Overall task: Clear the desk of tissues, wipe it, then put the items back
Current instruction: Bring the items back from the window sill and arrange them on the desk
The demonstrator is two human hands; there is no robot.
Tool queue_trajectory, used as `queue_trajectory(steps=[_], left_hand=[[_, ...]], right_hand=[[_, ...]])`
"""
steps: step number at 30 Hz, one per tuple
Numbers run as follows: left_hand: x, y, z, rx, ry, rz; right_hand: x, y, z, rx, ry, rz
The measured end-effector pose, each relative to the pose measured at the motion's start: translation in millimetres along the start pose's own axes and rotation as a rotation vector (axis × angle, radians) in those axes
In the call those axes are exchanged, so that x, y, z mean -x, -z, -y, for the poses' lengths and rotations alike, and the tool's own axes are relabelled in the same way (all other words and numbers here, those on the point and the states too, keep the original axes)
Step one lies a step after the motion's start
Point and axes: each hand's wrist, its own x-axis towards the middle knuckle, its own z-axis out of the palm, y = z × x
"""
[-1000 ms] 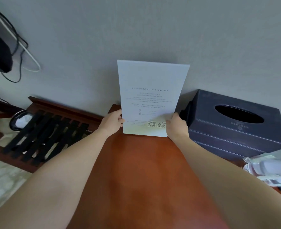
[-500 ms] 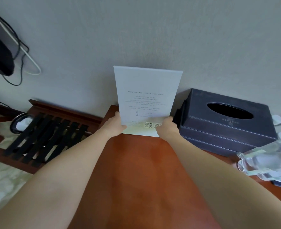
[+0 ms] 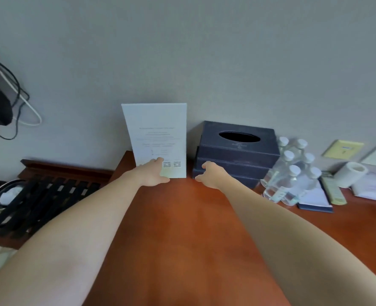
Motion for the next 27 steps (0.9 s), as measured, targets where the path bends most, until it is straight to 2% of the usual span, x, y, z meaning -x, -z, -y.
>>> queue_trajectory(steps=[4, 10, 20, 27], left_hand=[[18.2, -7.9, -61.5, -0.084, -0.067, -0.013], [46.4, -37.4, -164.0, -0.073, -0.225, 0.006], [114.0, -138.7, -354.2, -0.169, -0.434, 0.08], [174.7, -224.7, -477.9, -0.227, -0.54, 0.156]], right_hand=[[37.6, 28.9, -37.4, -0.032, -0.009, -0.063], [107.7, 70.2, -123.1, -0.04, -0.073, -0.176], [260.8, 121.7, -306.7, 0.013, -0.219, -0.331], [365.4, 131.1, -428.0, -0.018, -0.32, -0.357]])
